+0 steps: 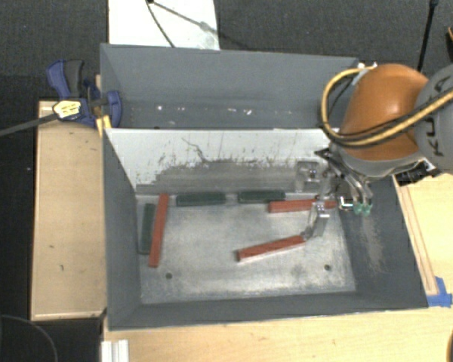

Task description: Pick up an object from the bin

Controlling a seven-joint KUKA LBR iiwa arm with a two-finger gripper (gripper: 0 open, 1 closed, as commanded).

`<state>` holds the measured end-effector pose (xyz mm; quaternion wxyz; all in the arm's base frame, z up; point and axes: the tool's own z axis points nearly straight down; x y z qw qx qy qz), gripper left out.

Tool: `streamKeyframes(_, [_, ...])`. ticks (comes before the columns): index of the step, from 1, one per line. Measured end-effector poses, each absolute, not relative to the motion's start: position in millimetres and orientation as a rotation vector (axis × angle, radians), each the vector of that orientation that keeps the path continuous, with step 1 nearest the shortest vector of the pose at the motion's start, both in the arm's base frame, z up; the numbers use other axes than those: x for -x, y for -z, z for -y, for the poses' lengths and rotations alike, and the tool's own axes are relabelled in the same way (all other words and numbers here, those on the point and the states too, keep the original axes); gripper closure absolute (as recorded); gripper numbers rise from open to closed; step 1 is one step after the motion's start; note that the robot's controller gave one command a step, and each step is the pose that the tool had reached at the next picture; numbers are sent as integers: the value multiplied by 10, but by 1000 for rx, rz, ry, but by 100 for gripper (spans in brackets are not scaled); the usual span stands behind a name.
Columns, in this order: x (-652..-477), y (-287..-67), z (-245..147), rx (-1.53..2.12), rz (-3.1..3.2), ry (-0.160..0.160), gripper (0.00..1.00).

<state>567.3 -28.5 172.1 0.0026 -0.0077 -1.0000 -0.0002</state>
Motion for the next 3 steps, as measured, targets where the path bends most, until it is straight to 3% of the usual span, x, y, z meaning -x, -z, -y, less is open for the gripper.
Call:
streamKeyframes(1, [-5704, -682, 375, 111, 3136, 2, 0])
streamKeyframes(2, [-5322, -748, -498, 38, 3139, 8, 0])
streamKeyframes(3, [-5336, -748, -441, 48, 3142, 1, 100])
